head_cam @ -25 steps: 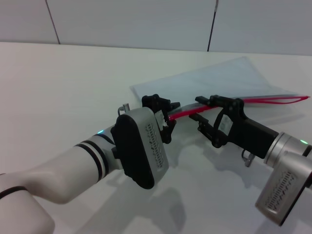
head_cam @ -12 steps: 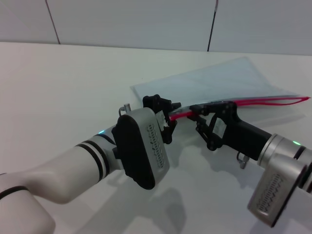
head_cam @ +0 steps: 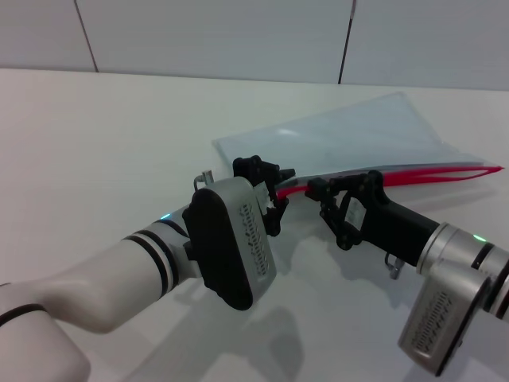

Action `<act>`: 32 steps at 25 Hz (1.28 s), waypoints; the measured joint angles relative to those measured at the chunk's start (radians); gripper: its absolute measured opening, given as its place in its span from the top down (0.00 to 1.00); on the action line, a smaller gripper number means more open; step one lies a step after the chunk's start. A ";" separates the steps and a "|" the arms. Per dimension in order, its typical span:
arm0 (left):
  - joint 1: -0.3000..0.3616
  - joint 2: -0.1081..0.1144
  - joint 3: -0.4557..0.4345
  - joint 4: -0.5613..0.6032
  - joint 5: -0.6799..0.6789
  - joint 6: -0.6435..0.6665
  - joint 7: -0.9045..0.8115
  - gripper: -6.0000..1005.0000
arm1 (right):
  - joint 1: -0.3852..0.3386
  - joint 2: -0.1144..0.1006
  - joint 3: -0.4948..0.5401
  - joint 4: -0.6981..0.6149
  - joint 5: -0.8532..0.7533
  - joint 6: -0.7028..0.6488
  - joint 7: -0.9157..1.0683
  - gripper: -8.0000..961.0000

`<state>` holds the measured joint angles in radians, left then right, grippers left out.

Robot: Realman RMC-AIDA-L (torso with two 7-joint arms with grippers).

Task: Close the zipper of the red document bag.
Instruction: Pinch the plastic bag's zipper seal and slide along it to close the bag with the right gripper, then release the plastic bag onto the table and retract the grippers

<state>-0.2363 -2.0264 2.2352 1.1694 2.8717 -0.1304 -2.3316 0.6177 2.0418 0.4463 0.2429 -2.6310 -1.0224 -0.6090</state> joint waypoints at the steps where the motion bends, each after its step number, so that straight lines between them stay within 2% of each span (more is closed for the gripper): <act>1: 0.000 0.000 0.000 0.000 0.000 0.000 0.000 0.95 | -0.003 0.000 0.002 0.000 0.000 -0.001 0.000 0.91; 6: 0.002 0.000 0.000 -0.001 0.000 0.002 0.000 0.95 | -0.011 -0.001 0.006 -0.001 0.010 -0.001 -0.001 0.93; 11: 0.003 0.000 0.000 -0.002 0.000 0.008 0.000 0.95 | -0.025 -0.006 0.006 -0.020 0.089 -0.007 -0.002 0.93; 18: 0.003 0.002 0.012 -0.002 0.000 0.008 0.000 0.95 | -0.066 -0.008 0.019 -0.138 0.408 -0.043 -0.120 0.91; 22: 0.002 0.002 0.013 -0.003 0.000 0.004 -0.001 0.95 | -0.083 -0.004 0.053 -0.143 0.642 -0.048 -0.260 0.90; 28: 0.001 0.002 0.012 -0.008 0.000 0.003 0.000 0.95 | -0.065 -0.001 0.075 -0.125 1.008 -0.077 -0.449 0.88; 30: -0.001 0.001 0.012 -0.016 0.000 0.002 0.000 0.95 | -0.065 -0.002 0.068 -0.111 1.066 -0.122 -0.443 0.87; 32: -0.003 0.001 0.012 -0.023 0.000 0.001 0.000 0.96 | -0.070 -0.002 0.056 -0.099 1.078 -0.161 -0.428 0.79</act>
<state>-0.2396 -2.0257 2.2469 1.1468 2.8716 -0.1299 -2.3316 0.5473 2.0398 0.5023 0.1435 -1.5532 -1.1831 -1.0368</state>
